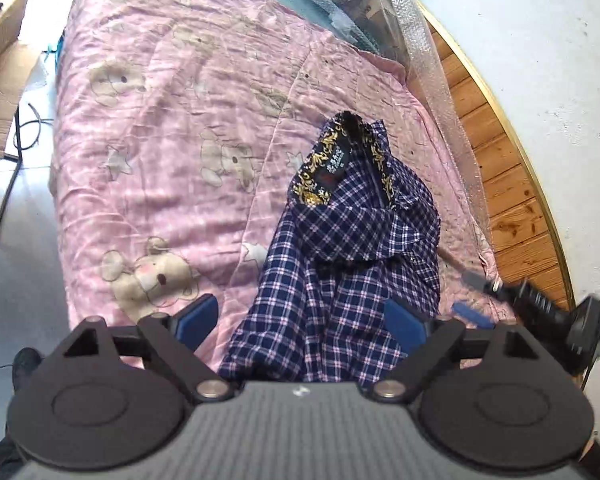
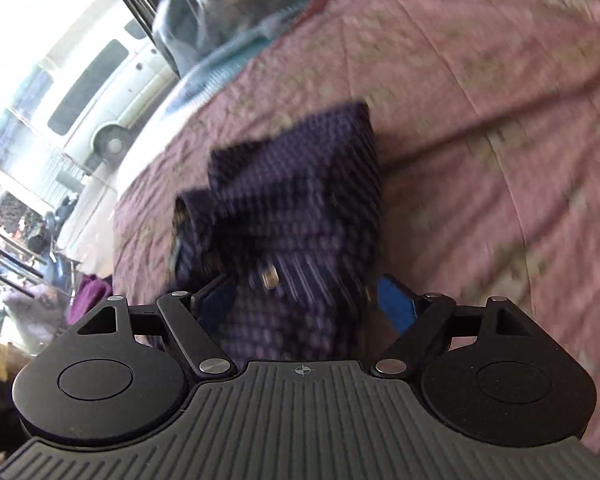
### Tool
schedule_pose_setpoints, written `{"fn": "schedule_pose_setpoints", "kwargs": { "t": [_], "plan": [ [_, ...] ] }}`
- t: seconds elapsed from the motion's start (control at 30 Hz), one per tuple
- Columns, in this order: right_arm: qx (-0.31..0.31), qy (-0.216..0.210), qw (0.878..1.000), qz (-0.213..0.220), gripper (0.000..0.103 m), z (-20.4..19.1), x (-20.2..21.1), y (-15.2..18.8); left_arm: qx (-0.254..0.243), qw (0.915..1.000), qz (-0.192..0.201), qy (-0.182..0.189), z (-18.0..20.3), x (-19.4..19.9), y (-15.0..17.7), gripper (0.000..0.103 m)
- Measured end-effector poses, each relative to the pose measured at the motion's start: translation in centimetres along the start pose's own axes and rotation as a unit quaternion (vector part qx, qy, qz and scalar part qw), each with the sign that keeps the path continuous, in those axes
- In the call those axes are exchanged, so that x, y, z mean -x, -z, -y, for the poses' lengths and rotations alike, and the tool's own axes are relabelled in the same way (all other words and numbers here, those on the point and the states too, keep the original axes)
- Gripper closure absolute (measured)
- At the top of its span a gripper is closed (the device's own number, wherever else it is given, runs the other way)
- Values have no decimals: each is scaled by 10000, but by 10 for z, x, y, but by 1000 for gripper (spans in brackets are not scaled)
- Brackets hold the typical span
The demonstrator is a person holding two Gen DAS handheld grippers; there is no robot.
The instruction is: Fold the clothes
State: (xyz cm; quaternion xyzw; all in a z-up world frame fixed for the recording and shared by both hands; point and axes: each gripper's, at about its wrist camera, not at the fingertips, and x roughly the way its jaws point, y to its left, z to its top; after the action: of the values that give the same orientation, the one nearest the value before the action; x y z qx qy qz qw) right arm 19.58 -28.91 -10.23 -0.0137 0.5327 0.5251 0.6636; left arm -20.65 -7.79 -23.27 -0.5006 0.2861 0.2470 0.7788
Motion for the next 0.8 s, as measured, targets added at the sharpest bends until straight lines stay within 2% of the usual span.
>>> {"fn": "schedule_pose_setpoints", "kwargs": {
  "t": [0.07, 0.1, 0.13, 0.17, 0.2, 0.23, 0.27, 0.33, 0.43, 0.5, 0.57, 0.6, 0.67, 0.7, 0.73, 0.8],
  "plan": [
    [-297, -107, 9989, -352, 25, 15, -2, 37, -91, 9995, -283, 42, 1, -23, 0, 12],
    [-463, -194, 9980, -386, 26, 19, -2, 52, -183, 9990, -401, 37, 2, -33, 4, 14],
    [-670, -368, 9964, -372, 29, 23, -2, 64, -317, 9982, -505, 15, 5, -41, 5, 22],
    [-869, -552, 9941, -344, 45, 26, -1, 74, -465, 9971, -603, -29, 8, -48, 6, 36],
    [-1048, -760, 9912, -279, 53, 27, -1, 79, -657, 9954, -686, -138, 12, -50, 3, 47],
    [-1196, -927, 9882, -217, 67, 27, 0, 84, -795, 9937, -770, -192, 15, -51, -1, 70],
    [-1255, -955, 9873, -166, 82, 27, -1, 86, -782, 9932, -861, -88, 14, -47, -9, 83],
    [-1364, -875, 9868, -79, 89, 24, -2, 87, -757, 9916, -1042, 119, 12, -38, -26, 90],
    [-1584, -1126, 9809, -25, 90, 0, 2, 91, -773, 9889, -1215, 378, 6, -22, -56, 90],
    [-1649, -1360, 9769, -46, 90, -32, -1, 98, -827, 9876, -1242, 479, -3, -11, -81, 90],
    [-1608, -1435, 9765, -72, 89, -66, -17, 105, -838, 9877, -1268, 373, -23, -8, -114, 88],
    [-1550, -1390, 9780, -113, 87, -81, -32, 110, -843, 9883, -1257, 162, -36, -12, -125, 86],
    [-1335, -1187, 9830, -420, 59, -100, -67, 116, -687, 9900, -1206, -272, -69, -27, -136, 73],
    [-1222, -1065, 9851, -572, 57, -104, -79, 117, -500, 9921, -1114, -286, -79, -24, -134, 69],
    [-1175, -979, 9868, -541, 57, -100, -77, 113, -314, 9938, -1023, -299, -90, -22, -132, 57],
    [-1087, -819, 9897, -435, 57, -90, -69, 102, 12, 9963, -790, -330, -107, -12, -127, 55]
  ]
}}
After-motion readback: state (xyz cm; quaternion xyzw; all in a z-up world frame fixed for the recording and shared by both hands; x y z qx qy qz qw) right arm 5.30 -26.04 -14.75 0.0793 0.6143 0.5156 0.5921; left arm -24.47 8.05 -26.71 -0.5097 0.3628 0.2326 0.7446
